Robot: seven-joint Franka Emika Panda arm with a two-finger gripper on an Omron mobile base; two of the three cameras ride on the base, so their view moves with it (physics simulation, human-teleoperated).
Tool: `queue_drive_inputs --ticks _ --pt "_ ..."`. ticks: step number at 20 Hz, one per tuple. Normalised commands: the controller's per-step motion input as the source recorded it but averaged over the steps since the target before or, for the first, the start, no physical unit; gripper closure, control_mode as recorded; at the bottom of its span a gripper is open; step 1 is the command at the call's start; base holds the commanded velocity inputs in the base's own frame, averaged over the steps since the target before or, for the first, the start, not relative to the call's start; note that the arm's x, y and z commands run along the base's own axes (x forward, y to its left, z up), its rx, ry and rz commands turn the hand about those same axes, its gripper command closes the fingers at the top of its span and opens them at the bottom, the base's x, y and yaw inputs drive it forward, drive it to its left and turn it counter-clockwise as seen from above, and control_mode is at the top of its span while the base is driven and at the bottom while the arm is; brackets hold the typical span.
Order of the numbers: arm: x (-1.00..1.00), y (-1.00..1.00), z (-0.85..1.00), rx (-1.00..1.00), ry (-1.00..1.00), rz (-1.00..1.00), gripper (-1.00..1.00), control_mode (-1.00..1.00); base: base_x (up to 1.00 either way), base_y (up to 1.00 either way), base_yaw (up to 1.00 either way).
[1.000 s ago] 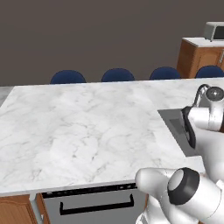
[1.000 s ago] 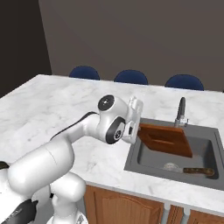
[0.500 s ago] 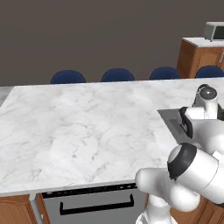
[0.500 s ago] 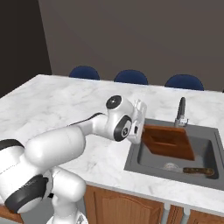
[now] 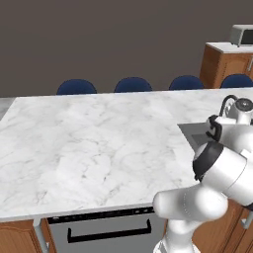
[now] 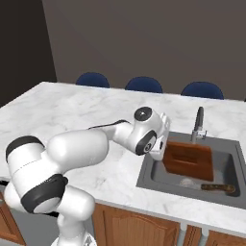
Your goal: Move the cutting board and knife to the sink. Then move spray from the cabinet to the counter.
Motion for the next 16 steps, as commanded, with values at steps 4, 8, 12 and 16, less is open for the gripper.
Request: queue_drive_inputs --ticks 4,8,12,16 --pt "0.00 -0.21 -0.47 0.09 0.00 0.03 1.00 -1.00 0.00 0.00 0.00" --pt "0.05 -0.07 -0.42 0.03 0.00 0.03 1.00 -1.00 0.00 0.00 0.00" --pt "0.28 0.00 -0.26 0.00 -0.06 0.00 1.00 -1.00 0.00 0.00 0.00" --pt "0.34 0.00 -0.17 0.00 -0.04 0.00 1.00 -1.00 0.00 0.00 0.00"
